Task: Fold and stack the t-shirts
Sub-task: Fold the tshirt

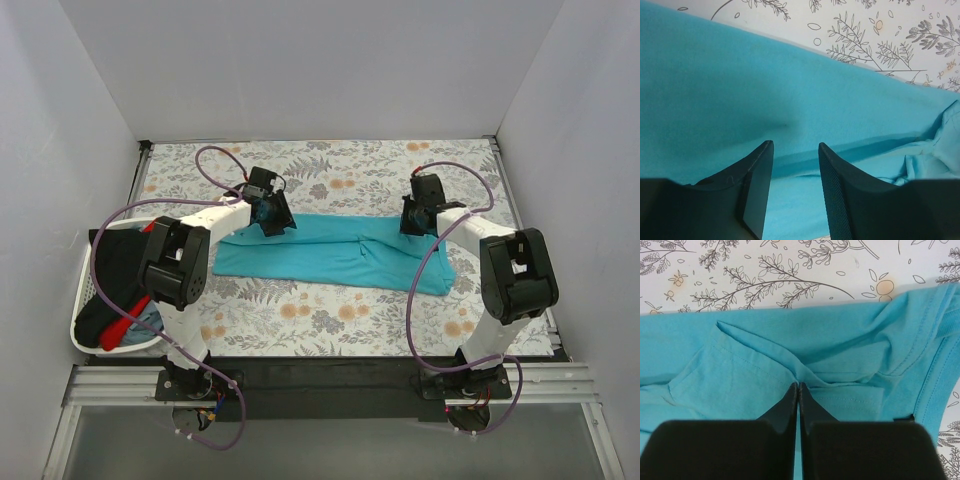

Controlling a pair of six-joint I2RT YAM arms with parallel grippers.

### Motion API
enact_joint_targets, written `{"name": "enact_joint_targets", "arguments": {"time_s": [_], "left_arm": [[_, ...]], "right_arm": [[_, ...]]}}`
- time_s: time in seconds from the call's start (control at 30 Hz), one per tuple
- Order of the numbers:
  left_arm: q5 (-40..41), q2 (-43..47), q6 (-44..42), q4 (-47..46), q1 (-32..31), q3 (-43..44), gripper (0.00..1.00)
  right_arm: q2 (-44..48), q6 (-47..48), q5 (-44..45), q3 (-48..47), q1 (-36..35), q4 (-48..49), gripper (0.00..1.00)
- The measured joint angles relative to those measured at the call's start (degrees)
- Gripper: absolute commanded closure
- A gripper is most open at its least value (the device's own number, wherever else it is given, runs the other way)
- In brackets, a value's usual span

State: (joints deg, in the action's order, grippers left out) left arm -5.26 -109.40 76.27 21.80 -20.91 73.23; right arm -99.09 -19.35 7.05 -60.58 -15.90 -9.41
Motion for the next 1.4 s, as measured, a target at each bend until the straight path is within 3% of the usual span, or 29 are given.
{"name": "enact_joint_targets", "arguments": {"time_s": [0.6, 1.0, 1.1, 1.2, 1.33, 1.4], "left_arm": [[-0.2, 0.0, 0.0, 0.0, -0.7, 0.0, 0.6], [-0.2, -1.7, 0.3, 0.0, -1.0, 0.0, 0.61], [-0.2, -2.2, 0.5, 0.0, -1.1, 0.0, 0.61], [-0.2, -2.2, 0.6, 0.0, -1.1, 0.0, 0.61], [-0.2, -2.2, 0.6, 0.0, -1.2, 0.0, 0.61], [-0.2, -2.2, 0.5, 0.0, -1.2, 0.0, 0.61]], "right_arm": [[11.1, -1.2, 0.1, 6.6, -3.2, -0.3, 0.96], [23.5, -2.4, 0.3, 17.2, -8.5, 0.4, 0.94], [25.0, -3.0, 0.4, 19.7, -9.8, 0.6, 0.87], [25.7, -3.2, 0.5, 22.4, -10.5, 1.0, 0.72], [27.3, -3.0, 0.6, 25.4, -10.6, 1.0, 0.45], [28.7, -2.9, 1.4, 25.9, -10.8, 0.7, 0.39]]}}
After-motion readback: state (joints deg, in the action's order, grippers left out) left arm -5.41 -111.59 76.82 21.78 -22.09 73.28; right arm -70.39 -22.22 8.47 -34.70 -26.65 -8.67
